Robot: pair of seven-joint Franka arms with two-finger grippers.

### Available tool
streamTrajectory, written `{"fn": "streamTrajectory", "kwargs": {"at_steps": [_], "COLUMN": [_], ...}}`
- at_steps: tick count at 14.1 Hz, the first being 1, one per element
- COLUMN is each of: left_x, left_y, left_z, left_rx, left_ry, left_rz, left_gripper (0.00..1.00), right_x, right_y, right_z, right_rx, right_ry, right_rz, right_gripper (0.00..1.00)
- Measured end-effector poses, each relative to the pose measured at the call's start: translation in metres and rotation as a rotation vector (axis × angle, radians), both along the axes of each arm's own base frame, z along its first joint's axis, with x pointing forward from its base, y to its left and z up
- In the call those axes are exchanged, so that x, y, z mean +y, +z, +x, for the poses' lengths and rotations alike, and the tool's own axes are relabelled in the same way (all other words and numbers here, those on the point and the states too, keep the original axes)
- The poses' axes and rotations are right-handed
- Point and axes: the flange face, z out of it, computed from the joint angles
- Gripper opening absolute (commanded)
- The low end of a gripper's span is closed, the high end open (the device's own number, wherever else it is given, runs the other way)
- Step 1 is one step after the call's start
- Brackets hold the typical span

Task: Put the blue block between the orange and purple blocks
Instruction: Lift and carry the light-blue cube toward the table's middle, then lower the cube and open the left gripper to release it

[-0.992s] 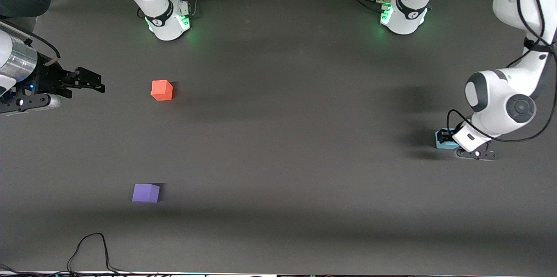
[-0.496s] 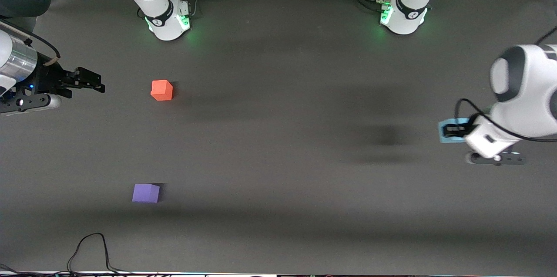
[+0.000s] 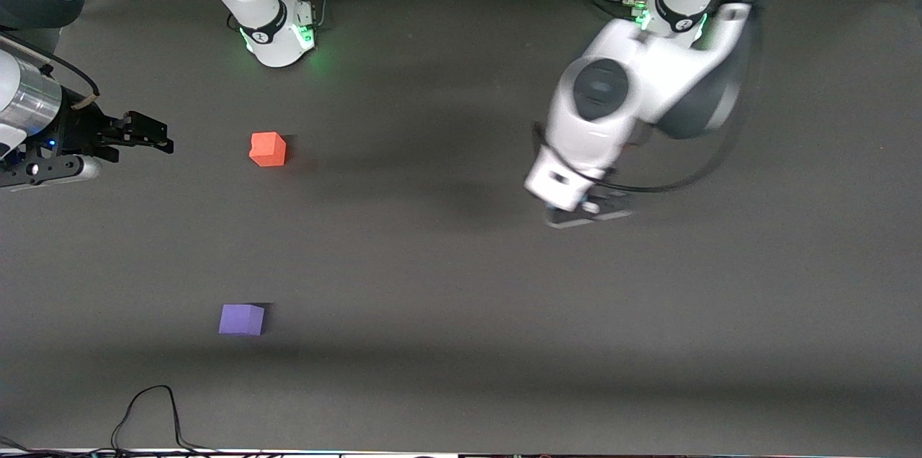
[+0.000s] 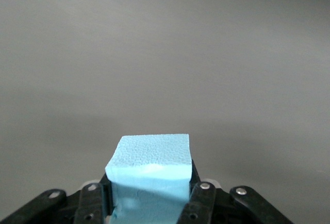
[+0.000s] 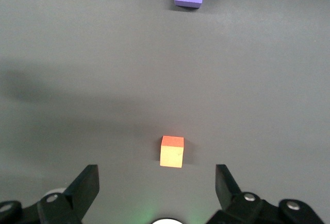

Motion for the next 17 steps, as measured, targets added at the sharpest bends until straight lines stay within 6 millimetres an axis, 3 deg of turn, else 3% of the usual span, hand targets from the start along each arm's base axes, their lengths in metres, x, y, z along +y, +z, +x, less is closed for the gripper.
{"fn": "streamTrajectory", "kwargs": {"at_steps": [3,6,8,10,14,15,16,17], "left_x": [-0.110,-0.172,-0.187,-0.189,-0.190,-0.190,-0.190,-0.190], "left_y": [-0.069,-0.158,-0.200,-0.220,-0.219,-0.218,-0.217,-0.216], "left_z": [-0.051,-0.095,-0.107,-0.106,-0.103,-0.102,-0.101,-0.100], "left_rx": [-0.051,-0.061,-0.062,-0.066,-0.076,-0.077,-0.079,-0.082], "left_ry": [-0.018,-0.091,-0.116,-0.121,-0.119,-0.119,-0.118,-0.117], "left_rz": [-0.043,-0.008,-0.003,-0.005,-0.013,-0.014,-0.015,-0.016], "left_gripper": [0.32,0.32,0.32,0.33,0.37,0.55,0.90,1.00], "right_x": [0.000,0.000,0.000,0.000,0.000,0.000,0.000,0.000], "right_y": [0.000,-0.001,-0.002,-0.002,-0.002,-0.002,-0.002,-0.002], "right_z": [0.000,0.000,0.000,0.000,0.000,0.000,0.000,0.000], "right_rx": [0.001,0.003,0.003,0.004,0.005,0.005,0.005,0.005], "right_ry": [0.000,0.000,0.000,0.000,0.000,0.000,0.000,0.000], "right_rz": [0.000,0.000,0.000,0.000,0.000,0.000,0.000,0.000], "right_gripper": [1.00,1.00,1.00,1.00,1.00,1.00,1.00,1.00]}}
